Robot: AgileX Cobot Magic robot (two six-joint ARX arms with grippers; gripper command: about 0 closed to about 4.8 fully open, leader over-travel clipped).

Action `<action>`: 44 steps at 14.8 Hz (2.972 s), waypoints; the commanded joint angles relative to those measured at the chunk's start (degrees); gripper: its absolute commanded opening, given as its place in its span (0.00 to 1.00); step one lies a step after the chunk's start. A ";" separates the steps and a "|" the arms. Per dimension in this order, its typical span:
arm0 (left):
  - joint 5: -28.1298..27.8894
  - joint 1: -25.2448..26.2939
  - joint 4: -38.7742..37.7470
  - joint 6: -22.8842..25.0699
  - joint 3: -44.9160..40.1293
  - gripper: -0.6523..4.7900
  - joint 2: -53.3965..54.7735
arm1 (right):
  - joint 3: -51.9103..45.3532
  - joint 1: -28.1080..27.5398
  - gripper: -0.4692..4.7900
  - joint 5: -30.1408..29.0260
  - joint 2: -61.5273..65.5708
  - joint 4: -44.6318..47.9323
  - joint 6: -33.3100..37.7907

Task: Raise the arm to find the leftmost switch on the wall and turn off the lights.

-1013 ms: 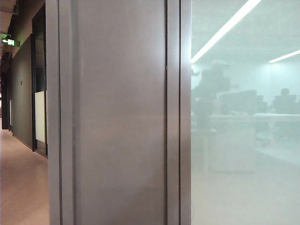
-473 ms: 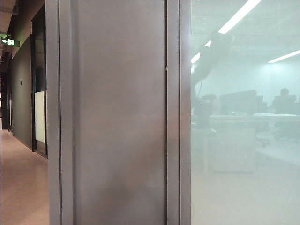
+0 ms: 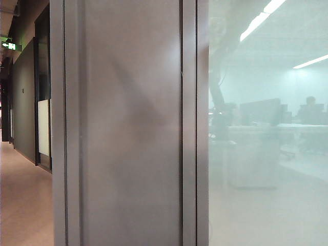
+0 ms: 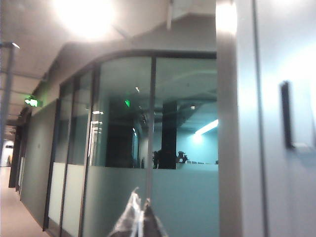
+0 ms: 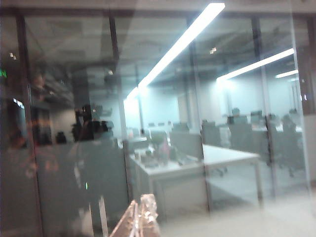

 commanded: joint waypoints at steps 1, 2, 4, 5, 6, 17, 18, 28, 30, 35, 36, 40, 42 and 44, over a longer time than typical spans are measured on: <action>0.37 0.04 0.83 0.20 9.94 0.11 11.61 | 10.43 0.02 0.09 -0.37 8.52 0.96 -0.13; 0.72 0.04 0.87 0.20 12.63 0.11 15.21 | 13.11 0.02 0.09 -1.55 10.93 0.96 -0.13; 0.83 0.04 1.62 0.15 17.25 0.11 22.45 | 18.47 0.02 0.09 -2.73 15.69 0.90 0.04; 2.38 0.04 1.57 0.13 18.67 0.11 24.79 | 20.22 0.04 0.09 -5.99 17.20 0.81 1.51; 4.87 0.02 1.62 -0.02 19.47 0.11 26.45 | 21.49 0.24 0.09 -13.07 18.29 0.81 4.39; 9.99 -0.22 2.16 -4.17 19.45 0.11 26.93 | 23.15 11.34 0.09 -52.98 19.78 0.92 9.77; 13.51 -0.50 2.82 -6.01 19.45 0.11 26.95 | 23.15 11.34 0.09 -53.62 19.78 0.90 9.77; 41.57 -7.08 11.45 -26.62 41.51 0.11 36.00 | 23.12 11.69 0.09 -54.36 19.56 0.15 9.79; 41.20 -7.06 10.60 -26.62 46.18 0.11 39.54 | 23.12 11.69 0.09 -54.34 19.63 0.11 9.77; 34.77 -7.06 10.58 -26.62 52.24 0.11 48.43 | 23.12 11.69 0.09 -54.36 19.61 0.11 9.79; 32.59 -7.08 10.60 -26.60 52.26 0.11 49.24 | 23.10 11.69 0.09 -54.34 19.65 0.04 9.79; 32.15 -8.74 10.62 -24.30 52.26 0.11 50.10 | 23.10 11.69 0.09 -54.34 19.67 -0.76 9.77; 32.00 -10.14 10.60 -24.02 52.26 0.11 50.34 | 23.10 11.69 0.09 -54.34 19.78 -1.20 9.77; 29.64 -10.54 10.58 -23.43 52.26 0.11 50.88 | 23.10 11.69 0.09 -54.36 19.78 -1.18 9.79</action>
